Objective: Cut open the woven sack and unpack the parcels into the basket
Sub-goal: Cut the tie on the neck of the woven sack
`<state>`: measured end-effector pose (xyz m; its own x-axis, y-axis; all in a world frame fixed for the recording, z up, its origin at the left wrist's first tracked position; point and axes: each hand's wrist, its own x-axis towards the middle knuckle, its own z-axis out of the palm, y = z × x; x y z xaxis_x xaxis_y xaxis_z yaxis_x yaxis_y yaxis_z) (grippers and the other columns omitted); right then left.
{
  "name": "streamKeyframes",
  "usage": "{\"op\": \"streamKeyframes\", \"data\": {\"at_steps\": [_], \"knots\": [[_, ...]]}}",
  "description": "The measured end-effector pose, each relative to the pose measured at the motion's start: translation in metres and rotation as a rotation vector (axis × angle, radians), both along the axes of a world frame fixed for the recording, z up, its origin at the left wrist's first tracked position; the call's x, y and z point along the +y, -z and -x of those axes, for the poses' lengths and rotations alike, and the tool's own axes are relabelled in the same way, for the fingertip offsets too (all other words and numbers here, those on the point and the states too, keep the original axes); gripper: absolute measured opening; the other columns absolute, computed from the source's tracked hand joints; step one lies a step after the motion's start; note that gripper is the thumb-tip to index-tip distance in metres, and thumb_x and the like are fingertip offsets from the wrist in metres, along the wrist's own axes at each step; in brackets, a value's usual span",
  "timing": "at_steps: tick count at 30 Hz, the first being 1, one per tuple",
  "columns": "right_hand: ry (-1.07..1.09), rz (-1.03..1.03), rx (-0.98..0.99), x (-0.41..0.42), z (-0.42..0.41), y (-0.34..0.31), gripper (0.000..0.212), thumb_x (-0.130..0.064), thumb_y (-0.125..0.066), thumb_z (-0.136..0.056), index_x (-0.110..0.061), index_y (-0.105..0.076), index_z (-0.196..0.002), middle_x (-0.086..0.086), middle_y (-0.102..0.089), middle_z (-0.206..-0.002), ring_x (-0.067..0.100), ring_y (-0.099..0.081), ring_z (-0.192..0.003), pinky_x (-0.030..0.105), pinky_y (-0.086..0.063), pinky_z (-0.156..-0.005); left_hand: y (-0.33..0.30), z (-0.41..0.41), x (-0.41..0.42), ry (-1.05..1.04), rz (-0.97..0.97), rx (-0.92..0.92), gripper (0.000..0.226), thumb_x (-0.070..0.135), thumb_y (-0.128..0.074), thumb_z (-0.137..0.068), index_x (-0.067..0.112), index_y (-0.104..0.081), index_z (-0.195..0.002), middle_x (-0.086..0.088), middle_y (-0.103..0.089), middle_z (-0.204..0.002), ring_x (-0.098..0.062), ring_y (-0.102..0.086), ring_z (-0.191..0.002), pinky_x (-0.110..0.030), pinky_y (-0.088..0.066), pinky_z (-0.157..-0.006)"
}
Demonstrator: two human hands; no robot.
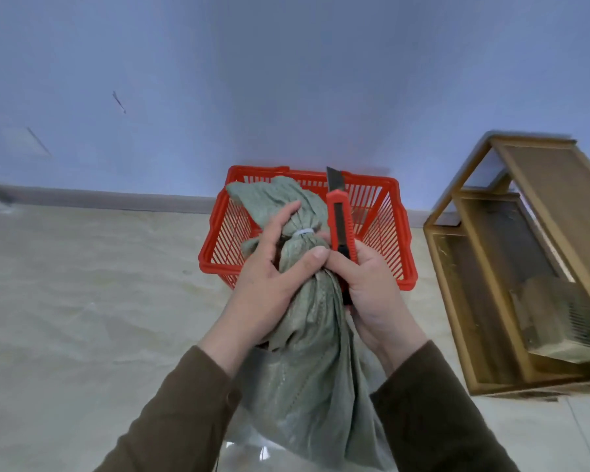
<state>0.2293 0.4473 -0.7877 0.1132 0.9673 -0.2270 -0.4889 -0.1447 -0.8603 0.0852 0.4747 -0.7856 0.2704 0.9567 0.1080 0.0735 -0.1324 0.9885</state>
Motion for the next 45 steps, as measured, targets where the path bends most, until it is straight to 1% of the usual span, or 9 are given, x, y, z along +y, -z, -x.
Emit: {"op": "streamKeyframes", "data": {"at_steps": [7,10,13,16,20,25,30,39,45], "knots": [[0.003,-0.1,0.044,0.006,0.01,0.009,0.018,-0.012,-0.071,-0.089,-0.021,-0.083,-0.1,0.015,-0.08,-0.106,0.028,-0.076,-0.101,0.039,-0.06,-0.09,0.018,-0.016,-0.006,0.085,0.282,-0.407,0.059,0.033,-0.073,-0.092,0.019,-0.048,-0.144,-0.012,-0.07,-0.131,-0.031,-0.065,-0.128,-0.048,-0.051,-0.109],[0.081,-0.123,-0.161,0.001,0.012,0.009,0.02,-0.016,-0.07,-0.09,-0.026,-0.081,-0.103,0.008,-0.079,-0.111,0.023,-0.075,-0.107,0.04,-0.059,-0.095,0.016,-0.011,-0.004,-0.025,0.192,-0.281,0.046,0.031,-0.07,-0.094,0.016,-0.054,-0.134,-0.011,-0.072,-0.124,-0.031,-0.068,-0.121,-0.051,-0.052,-0.107],[0.218,-0.171,-0.774,-0.001,-0.001,0.002,0.015,-0.041,-0.062,-0.095,-0.044,-0.07,-0.107,-0.003,-0.07,-0.114,0.017,-0.067,-0.111,0.05,-0.052,-0.103,0.018,0.004,0.013,-0.157,-0.041,0.065,0.032,0.029,-0.066,-0.099,0.022,-0.055,-0.128,0.005,-0.071,-0.119,-0.011,-0.066,-0.114,-0.038,-0.051,-0.102],[0.157,-0.18,-0.751,-0.002,-0.006,-0.004,0.053,-0.073,-0.041,-0.096,-0.028,-0.068,-0.106,-0.011,-0.065,-0.088,0.006,-0.06,-0.078,0.042,-0.05,-0.078,0.021,0.014,0.025,-0.225,-0.165,0.166,0.024,0.024,-0.067,-0.098,0.024,-0.059,-0.121,0.017,-0.07,-0.107,0.007,-0.063,-0.102,-0.012,-0.045,-0.085],[-0.036,-0.211,-0.944,-0.013,-0.003,-0.013,0.024,-0.04,-0.056,-0.104,-0.021,-0.061,-0.089,-0.004,-0.061,-0.071,0.018,-0.06,-0.067,0.048,-0.05,-0.069,0.025,0.018,0.031,-0.246,-0.193,0.159,0.012,0.026,-0.069,-0.096,0.029,-0.062,-0.106,0.019,-0.071,-0.093,0.001,-0.066,-0.087,-0.014,-0.048,-0.072],[-0.297,-0.152,-0.736,-0.022,-0.004,-0.019,0.013,-0.014,-0.062,-0.102,-0.002,-0.065,-0.097,0.02,-0.072,-0.077,0.03,-0.066,-0.059,0.039,-0.057,-0.066,0.024,0.022,0.032,-0.255,-0.194,0.128,0.011,0.03,-0.067,-0.09,0.035,-0.064,-0.1,0.015,-0.073,-0.093,-0.001,-0.067,-0.084,-0.018,-0.049,-0.071],[-0.339,-0.155,-0.691,-0.018,-0.006,-0.017,0.014,-0.015,-0.06,-0.104,-0.003,-0.068,-0.101,0.021,-0.073,-0.078,0.022,-0.063,-0.055,0.034,-0.054,-0.063,0.02,0.02,0.033,-0.212,-0.196,0.093,0.011,0.032,-0.066,-0.091,0.033,-0.064,-0.101,0.012,-0.074,-0.092,-0.009,-0.069,-0.085,-0.031,-0.054,-0.075],[-0.227,-0.189,-0.734,-0.019,-0.01,-0.015,0.009,-0.016,-0.063,-0.103,-0.013,-0.069,-0.097,0.017,-0.072,-0.073,0.02,-0.061,-0.054,0.032,-0.053,-0.06,0.015,0.016,0.028,-0.195,-0.226,0.121,0.012,0.025,-0.068,-0.094,0.032,-0.065,-0.104,0.017,-0.072,-0.094,-0.001,-0.066,-0.085,-0.014,-0.048,-0.071],[-0.191,-0.186,-0.786,-0.022,-0.009,-0.015,0.011,-0.013,-0.062,-0.103,-0.015,-0.065,-0.092,0.016,-0.071,-0.074,0.022,-0.067,-0.059,0.039,-0.057,-0.066,0.015,0.017,0.027,-0.196,-0.296,0.228,0.014,0.022,-0.069,-0.095,0.029,-0.064,-0.105,0.014,-0.072,-0.094,-0.003,-0.066,-0.088,-0.024,-0.051,-0.077]]}}
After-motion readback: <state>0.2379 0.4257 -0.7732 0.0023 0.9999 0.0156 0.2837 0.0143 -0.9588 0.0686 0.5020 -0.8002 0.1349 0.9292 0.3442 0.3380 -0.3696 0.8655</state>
